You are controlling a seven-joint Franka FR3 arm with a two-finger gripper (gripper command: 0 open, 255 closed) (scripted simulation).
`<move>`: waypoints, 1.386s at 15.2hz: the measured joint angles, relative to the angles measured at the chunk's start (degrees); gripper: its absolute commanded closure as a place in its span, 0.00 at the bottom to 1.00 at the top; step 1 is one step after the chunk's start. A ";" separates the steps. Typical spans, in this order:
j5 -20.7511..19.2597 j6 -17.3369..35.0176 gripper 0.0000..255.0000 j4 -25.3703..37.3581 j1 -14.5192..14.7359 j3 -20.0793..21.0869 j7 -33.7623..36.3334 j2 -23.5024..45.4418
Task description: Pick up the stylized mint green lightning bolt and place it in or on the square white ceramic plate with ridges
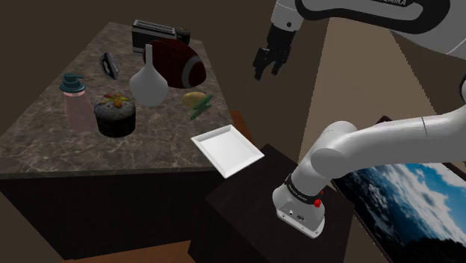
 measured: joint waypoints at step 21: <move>-2.20 23.85 0.00 13.43 5.91 -9.42 -34.34 41.17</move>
